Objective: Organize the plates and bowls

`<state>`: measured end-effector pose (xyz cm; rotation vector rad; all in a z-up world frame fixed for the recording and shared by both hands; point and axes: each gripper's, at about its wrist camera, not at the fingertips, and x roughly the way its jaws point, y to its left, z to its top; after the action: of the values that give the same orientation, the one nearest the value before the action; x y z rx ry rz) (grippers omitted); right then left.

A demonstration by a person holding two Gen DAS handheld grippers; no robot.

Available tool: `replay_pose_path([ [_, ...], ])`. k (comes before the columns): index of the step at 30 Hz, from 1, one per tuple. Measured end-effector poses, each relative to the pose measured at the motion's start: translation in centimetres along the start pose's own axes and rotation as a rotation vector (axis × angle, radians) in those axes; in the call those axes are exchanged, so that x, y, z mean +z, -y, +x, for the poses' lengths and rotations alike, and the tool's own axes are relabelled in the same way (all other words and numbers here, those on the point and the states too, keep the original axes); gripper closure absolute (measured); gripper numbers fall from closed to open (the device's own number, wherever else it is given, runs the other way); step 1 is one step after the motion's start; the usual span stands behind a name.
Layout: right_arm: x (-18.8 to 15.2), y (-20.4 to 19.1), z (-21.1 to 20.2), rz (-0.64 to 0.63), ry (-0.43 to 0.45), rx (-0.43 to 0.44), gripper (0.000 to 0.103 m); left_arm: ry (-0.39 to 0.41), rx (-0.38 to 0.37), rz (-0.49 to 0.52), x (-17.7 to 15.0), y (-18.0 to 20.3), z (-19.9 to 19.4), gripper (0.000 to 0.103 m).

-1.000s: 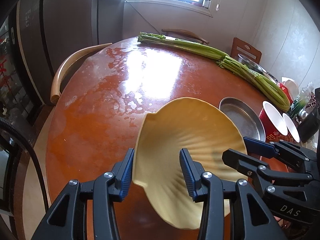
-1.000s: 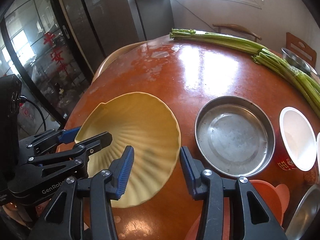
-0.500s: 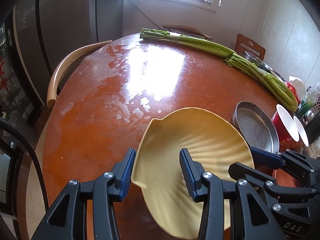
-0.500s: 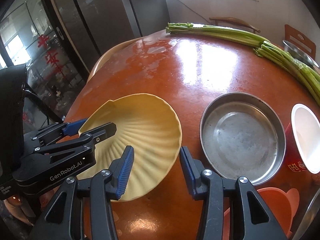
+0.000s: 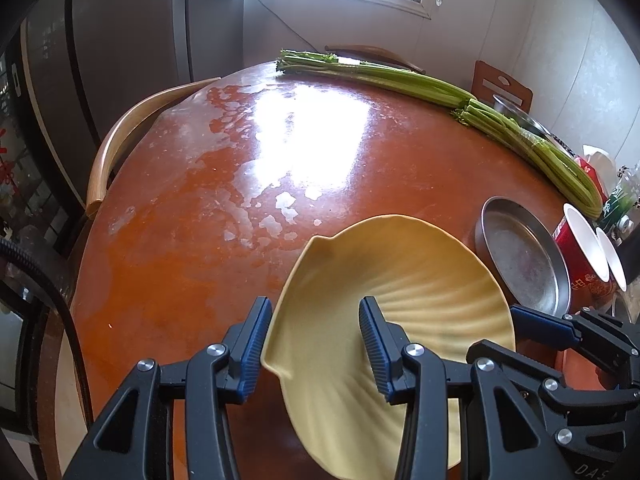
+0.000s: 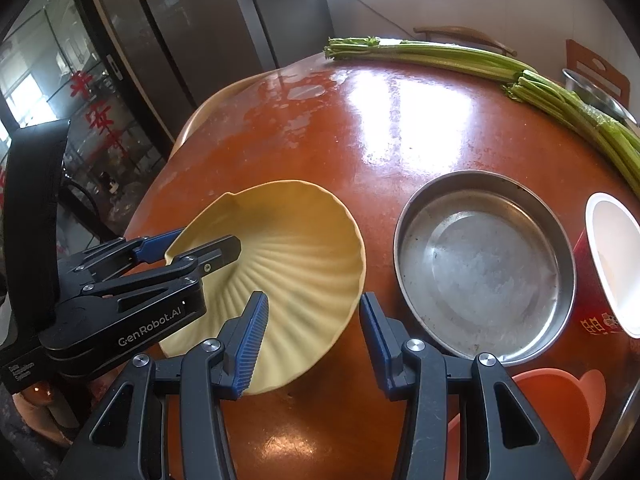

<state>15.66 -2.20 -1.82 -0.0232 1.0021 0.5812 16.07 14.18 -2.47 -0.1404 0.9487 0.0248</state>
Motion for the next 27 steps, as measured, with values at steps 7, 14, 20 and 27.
replay_pose_path([
  [7, -0.2, 0.0, -0.6, -0.003, 0.022, -0.015, 0.054, 0.004, 0.000, 0.002, -0.2, 0.0, -0.3, 0.057],
  [14, -0.1, 0.2, -1.9, -0.002, 0.049, -0.025, 0.054, 0.028, 0.014, -0.006, -0.2, -0.3, -1.4, 0.052],
  [20, -0.2, 0.3, -3.5, -0.011, 0.083, -0.031, 0.054, 0.063, 0.015, -0.024, -0.4, -0.6, -3.3, 0.046],
  [27, -0.8, 0.4, -5.6, -0.012, 0.123, -0.028, 0.054, 0.103, 0.004, -0.015, -1.1, 0.7, -6.0, 0.041],
])
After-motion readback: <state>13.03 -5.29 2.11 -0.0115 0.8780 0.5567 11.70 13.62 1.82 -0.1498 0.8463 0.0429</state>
